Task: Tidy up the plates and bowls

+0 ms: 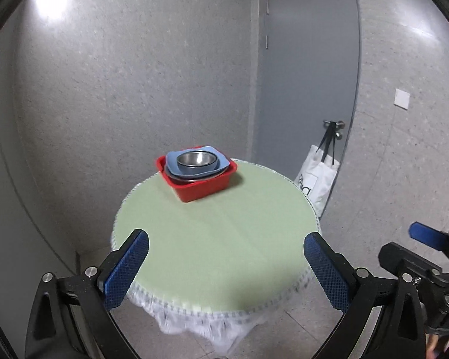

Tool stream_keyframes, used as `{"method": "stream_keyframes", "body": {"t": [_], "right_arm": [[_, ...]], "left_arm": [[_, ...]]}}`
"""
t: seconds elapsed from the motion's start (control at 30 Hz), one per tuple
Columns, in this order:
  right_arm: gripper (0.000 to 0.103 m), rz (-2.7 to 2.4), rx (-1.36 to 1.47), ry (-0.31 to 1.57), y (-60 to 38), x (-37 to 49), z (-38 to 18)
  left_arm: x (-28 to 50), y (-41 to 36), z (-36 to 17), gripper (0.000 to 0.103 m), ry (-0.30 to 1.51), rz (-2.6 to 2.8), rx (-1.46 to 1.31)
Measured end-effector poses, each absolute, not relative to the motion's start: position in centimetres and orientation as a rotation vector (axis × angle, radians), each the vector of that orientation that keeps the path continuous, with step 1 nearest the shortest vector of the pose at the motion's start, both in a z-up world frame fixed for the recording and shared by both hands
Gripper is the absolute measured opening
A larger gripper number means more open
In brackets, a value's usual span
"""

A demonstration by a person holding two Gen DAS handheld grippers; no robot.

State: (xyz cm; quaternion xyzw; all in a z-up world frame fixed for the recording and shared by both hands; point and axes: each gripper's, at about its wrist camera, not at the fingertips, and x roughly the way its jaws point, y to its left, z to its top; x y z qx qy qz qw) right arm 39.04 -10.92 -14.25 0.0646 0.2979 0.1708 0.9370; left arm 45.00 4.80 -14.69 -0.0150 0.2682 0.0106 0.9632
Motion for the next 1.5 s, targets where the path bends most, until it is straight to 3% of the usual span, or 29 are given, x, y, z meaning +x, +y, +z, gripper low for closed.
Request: {"method": "stream_keyframes", "body": {"t": [0.5, 1.07, 1.5], "right_arm": [[0.103, 0.254, 0.077, 0.452, -13.9, 18.7, -9.1], [0.103, 0.140, 0.110, 0.393, -9.3, -3.0, -7.7], [0.103, 0.116, 0.094, 0.343, -7.8, -11.3, -6.2]], "left_arm": [[17.2, 1.3, -9.9, 0.102, 0.402, -0.033, -0.035], [-8.9, 8.1, -8.7, 0.102, 0.354, -0.093, 0.010], [-19.6, 10.8, -7.0, 0.103, 0.295, -0.074, 0.032]]}}
